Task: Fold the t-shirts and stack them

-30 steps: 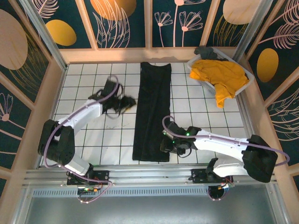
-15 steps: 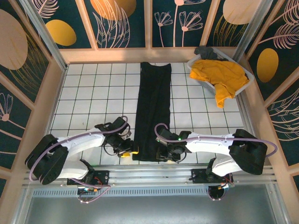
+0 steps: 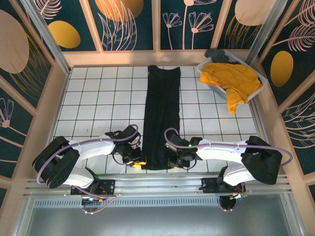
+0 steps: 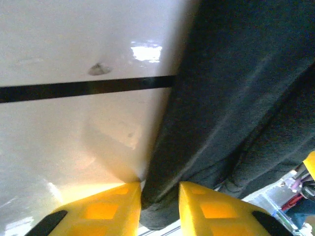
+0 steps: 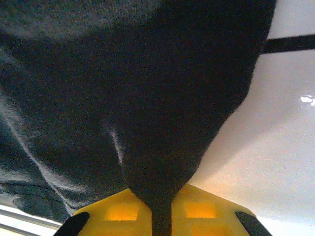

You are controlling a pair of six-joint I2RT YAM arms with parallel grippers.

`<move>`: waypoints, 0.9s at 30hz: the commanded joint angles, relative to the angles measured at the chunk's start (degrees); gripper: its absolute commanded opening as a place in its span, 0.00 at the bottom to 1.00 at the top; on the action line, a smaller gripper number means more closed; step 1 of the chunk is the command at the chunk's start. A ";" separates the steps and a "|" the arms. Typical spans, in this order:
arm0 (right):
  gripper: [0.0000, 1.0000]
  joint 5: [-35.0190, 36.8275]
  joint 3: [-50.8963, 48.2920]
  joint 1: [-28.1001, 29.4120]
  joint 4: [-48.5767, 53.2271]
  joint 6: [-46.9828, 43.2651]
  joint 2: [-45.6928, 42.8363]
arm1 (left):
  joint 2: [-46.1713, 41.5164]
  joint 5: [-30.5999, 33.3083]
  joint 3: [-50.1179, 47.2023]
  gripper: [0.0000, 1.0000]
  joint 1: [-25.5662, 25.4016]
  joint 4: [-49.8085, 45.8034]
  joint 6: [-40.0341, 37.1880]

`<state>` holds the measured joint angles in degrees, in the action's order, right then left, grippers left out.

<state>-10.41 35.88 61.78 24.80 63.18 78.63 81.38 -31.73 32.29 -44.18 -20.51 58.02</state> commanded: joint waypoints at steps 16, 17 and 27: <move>0.00 2.48 3.12 -3.48 4.20 0.02 -5.24 | -3.60 5.35 6.67 0.00 -0.96 -3.84 -0.85; 0.00 3.19 4.21 -4.29 5.12 -0.12 -5.81 | -3.93 6.97 8.17 0.00 -0.87 -4.86 -0.72; 0.00 7.54 21.27 -19.08 9.07 -11.20 2.44 | 1.41 15.95 22.39 0.00 8.49 -3.39 -2.78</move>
<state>-5.89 52.27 45.84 31.68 57.32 77.82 80.14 -19.55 50.43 -38.50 -24.27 57.19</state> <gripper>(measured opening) 0.068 0.056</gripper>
